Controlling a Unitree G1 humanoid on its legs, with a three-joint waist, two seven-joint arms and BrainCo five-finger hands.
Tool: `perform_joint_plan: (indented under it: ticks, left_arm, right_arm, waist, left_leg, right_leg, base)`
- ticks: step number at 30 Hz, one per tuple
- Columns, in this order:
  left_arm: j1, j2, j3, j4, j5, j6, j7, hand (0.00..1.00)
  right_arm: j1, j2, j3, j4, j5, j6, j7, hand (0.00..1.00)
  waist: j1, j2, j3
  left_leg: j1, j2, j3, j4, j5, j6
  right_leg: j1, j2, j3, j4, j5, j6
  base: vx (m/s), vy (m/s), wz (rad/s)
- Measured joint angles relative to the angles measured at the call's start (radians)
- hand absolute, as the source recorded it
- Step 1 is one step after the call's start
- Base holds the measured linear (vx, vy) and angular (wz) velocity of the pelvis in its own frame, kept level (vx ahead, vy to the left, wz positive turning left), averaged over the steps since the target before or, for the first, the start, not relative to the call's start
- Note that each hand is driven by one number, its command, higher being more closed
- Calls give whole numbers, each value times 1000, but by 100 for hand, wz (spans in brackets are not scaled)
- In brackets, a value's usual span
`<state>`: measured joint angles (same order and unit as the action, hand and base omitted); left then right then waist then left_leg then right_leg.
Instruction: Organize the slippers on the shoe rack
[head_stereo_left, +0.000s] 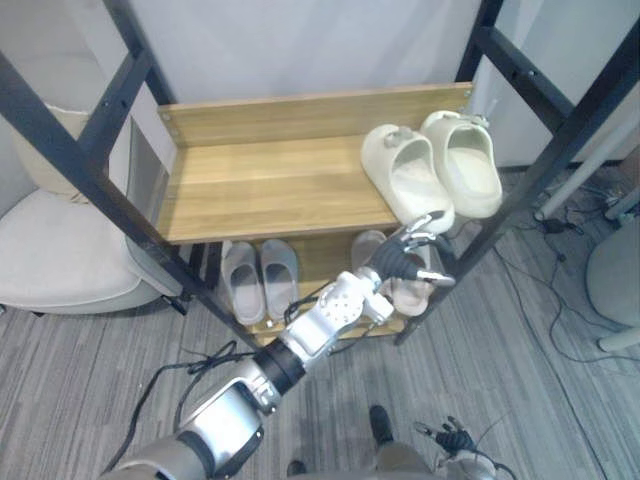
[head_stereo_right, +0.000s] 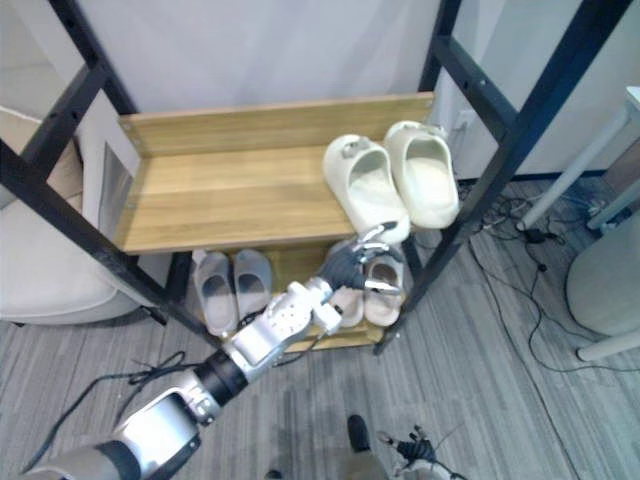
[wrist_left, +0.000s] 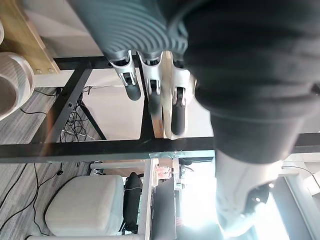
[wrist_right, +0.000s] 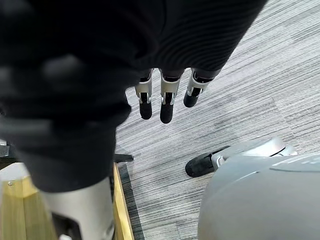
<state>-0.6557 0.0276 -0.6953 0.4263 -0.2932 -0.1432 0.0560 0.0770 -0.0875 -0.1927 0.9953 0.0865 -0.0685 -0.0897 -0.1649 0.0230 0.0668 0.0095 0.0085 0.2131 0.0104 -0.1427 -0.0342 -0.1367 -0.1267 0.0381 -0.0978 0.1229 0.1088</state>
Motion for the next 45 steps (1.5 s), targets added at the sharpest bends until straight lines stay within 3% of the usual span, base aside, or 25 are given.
perform_joint_plan:
  ticks: [23,28,35,40,45]
  left_arm:
    - [-32,0,10,24,8,-4,6,0]
    - [55,5,4,-112,-28,-4,-18,0]
    - [250,95,-106,-185,-63,2,-103,0]
    - [395,115,-100,-23,-4,7,-151,0]
    - [490,115,27,220,122,33,-144,0]
  right_arm:
    - [-1,6,-31,0,-1,0,2,0]
    - [-15,4,-27,2,1,2,2,0]
    - [-38,1,11,2,3,7,2,0]
    - [-39,4,55,4,4,8,4,0]
    - [-41,10,85,9,39,8,7,0]
  waist:
    - [-5,-2,34]
    - [1,0,50]
    - [10,0,52]
    - [50,-3,51]
    - [59,-8,51]
  left_leg:
    - [10,2,5,-7,0,0]
    - [28,5,-14,-6,0,0]
    - [35,9,-46,7,0,0]
    - [64,12,-64,11,0,0]
    - [62,12,-72,26,1,-1]
  right_leg:
    - [5,3,-5,0,0,0]
    - [35,3,-34,0,0,0]
    - [63,2,-69,0,0,0]
    - [103,3,-89,0,0,0]
    - [110,2,-97,1,-8,-9]
  base:
    - [0,-20,-1]
    - [-12,-25,11]
    - [-8,-42,13]
    - [-45,-41,10]
    - [-69,-58,4]
